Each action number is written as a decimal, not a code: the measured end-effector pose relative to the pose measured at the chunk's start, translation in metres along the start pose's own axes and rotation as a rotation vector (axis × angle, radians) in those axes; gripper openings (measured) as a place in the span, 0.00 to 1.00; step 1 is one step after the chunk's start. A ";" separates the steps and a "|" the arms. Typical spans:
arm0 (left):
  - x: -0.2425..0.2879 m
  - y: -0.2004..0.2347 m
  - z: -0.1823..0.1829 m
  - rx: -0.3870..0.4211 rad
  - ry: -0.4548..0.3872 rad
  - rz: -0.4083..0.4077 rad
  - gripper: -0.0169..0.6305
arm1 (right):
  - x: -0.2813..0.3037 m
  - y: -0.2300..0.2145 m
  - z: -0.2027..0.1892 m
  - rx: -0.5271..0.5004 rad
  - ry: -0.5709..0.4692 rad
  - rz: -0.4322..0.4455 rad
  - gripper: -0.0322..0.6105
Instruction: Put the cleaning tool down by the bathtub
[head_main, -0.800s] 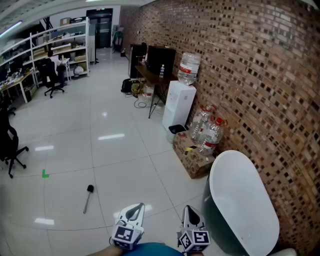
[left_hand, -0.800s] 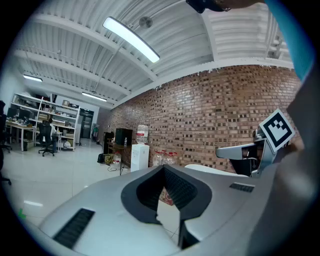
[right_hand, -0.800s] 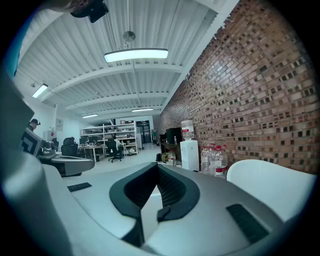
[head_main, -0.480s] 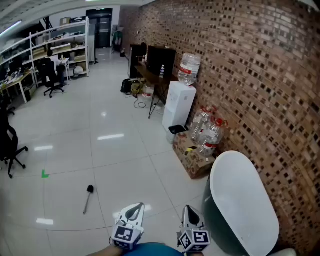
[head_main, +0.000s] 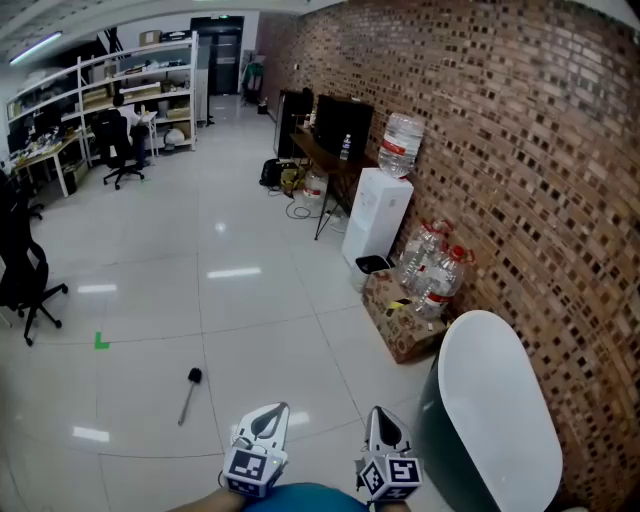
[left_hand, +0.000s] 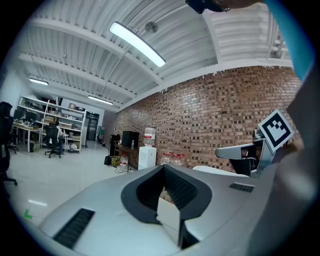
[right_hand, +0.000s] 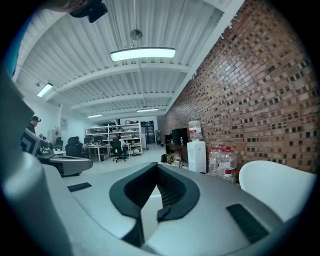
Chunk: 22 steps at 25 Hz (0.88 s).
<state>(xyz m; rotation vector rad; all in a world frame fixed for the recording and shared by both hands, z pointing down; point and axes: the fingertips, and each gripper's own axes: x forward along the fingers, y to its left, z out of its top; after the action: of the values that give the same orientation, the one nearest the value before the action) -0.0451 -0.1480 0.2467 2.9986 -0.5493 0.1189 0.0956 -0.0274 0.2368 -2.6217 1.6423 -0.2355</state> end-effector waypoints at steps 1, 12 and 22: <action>-0.006 0.009 0.001 -0.002 -0.003 0.011 0.03 | 0.004 0.010 0.000 0.000 0.000 0.011 0.07; -0.092 0.108 -0.002 -0.048 0.002 0.260 0.03 | 0.051 0.131 -0.009 -0.011 0.045 0.239 0.07; -0.128 0.171 0.002 -0.027 -0.010 0.571 0.03 | 0.123 0.181 -0.010 0.004 0.034 0.475 0.07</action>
<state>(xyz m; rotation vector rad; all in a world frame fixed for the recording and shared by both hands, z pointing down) -0.2255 -0.2625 0.2458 2.7225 -1.3741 0.1314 -0.0144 -0.2163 0.2397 -2.1446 2.1992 -0.2609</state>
